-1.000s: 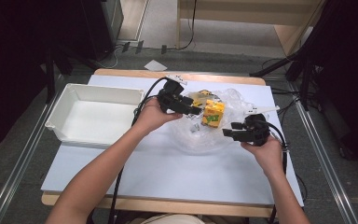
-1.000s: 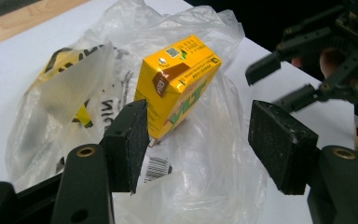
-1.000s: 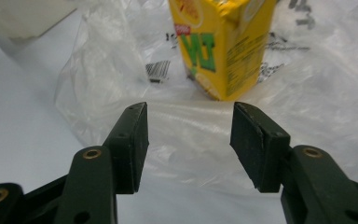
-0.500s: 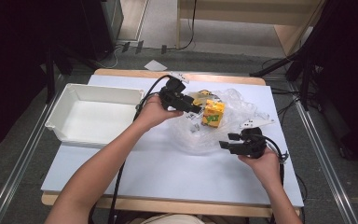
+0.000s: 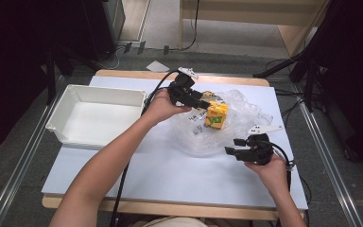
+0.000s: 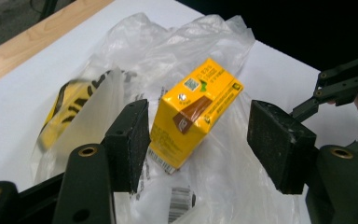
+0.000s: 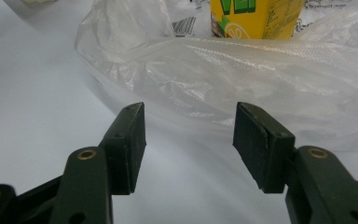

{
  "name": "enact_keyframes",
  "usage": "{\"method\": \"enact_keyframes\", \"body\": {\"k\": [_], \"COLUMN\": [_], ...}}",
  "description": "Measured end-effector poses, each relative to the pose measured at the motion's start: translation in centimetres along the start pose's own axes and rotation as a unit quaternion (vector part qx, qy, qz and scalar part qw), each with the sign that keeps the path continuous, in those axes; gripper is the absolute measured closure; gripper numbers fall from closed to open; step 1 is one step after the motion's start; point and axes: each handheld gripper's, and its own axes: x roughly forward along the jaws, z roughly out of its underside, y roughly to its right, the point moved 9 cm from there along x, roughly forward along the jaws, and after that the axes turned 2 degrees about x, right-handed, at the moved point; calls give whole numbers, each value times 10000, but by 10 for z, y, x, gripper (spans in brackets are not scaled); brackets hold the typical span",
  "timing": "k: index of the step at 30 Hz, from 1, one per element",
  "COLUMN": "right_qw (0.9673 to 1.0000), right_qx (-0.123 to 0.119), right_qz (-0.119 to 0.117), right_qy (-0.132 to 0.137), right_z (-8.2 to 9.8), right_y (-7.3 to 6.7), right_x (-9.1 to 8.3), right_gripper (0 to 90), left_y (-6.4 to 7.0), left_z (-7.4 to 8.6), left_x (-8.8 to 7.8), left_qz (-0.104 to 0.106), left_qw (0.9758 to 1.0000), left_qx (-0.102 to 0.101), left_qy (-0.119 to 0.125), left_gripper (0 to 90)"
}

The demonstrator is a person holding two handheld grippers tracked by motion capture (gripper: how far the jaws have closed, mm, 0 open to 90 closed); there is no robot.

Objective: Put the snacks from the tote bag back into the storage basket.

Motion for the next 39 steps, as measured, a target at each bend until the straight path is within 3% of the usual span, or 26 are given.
{"method": "enact_keyframes", "body": {"k": [6, 8, 23, 28, 39], "right_qw": [10000, 10000, 9999, 9999, 10000], "right_qx": [36, 36, -20, -13, 2], "right_qz": [0, 6, -110, -109, -98], "right_qy": [26, 32, 38, 29, 0], "right_z": [1, 1, 1, 2, 3], "right_y": [1, 1, -7, -7, -4], "right_x": [-1, -2, 0, -1, 1], "right_gripper": [449, 449, 442, 441, 442], "left_y": [-2, -2, 1, 0, 0], "left_z": [-4, -5, 1, 5, 9], "left_x": [9, 13, 42, 50, 63], "left_qz": [153, 184, 411, 331, 401], "left_qw": [9998, 9998, 9988, 9987, 9984], "left_qx": [39, 111, 225, 290, 267], "left_qy": [-81, -9, -146, -240, -306], "left_gripper": [357, 346, 319, 305, 288]}}
